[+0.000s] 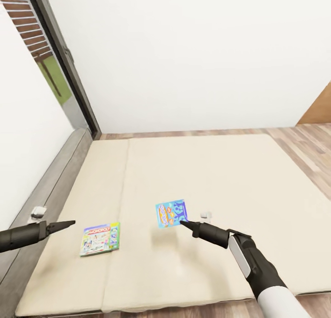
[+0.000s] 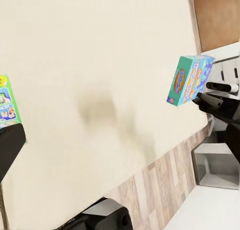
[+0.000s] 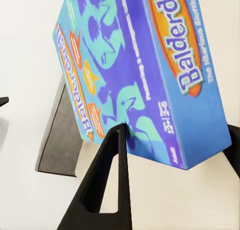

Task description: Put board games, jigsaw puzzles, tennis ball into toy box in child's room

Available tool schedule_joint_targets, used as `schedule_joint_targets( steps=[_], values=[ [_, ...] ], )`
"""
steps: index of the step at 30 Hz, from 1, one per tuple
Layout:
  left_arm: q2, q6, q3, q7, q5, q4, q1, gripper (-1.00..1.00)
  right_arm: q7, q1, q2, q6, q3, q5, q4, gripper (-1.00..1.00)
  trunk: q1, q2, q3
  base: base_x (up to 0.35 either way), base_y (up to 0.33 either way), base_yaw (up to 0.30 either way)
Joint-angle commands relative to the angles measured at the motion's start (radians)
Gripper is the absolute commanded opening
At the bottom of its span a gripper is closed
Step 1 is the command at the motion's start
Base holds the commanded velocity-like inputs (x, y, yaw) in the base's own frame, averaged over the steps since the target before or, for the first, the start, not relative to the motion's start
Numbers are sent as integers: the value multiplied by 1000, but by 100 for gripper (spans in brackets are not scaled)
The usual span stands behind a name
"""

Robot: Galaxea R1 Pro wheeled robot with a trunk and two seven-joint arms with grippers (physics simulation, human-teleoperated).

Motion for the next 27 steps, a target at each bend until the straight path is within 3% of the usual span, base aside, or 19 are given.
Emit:
schedule_joint_targets(
  steps=[1, 9, 15, 21, 27],
  values=[
    [0, 10, 1, -9, -10, -1, -1, 100, -2, 0, -1, 8, 2, -11, -1, -100, 0, -1, -2, 122, -128, 238],
    [0, 8, 2, -9, -10, -2, 0, 100, 1, 0, -1, 8, 3, -11, 1, -100, 0, -1, -3, 24, -116, 51],
    [-34, 2, -32, -9, -4, -36, 2, 100, 13, 25, 17, 19, -29, -9, -33, -100, 0, -1, -3, 0, 0, 0],
    [-68, -2, -46, -9, -3, -22, -1, 100, -10, -9, 15, 1, 1, -14, 1, -100, 0, -1, -3, 0, 0, 0],
    [-102, -3, -46, -9, -3, -21, -1, 100, -11, -13, 15, 3, 4, -14, 31, -100, 0, -1, -3, 0, 0, 0]
  ],
)
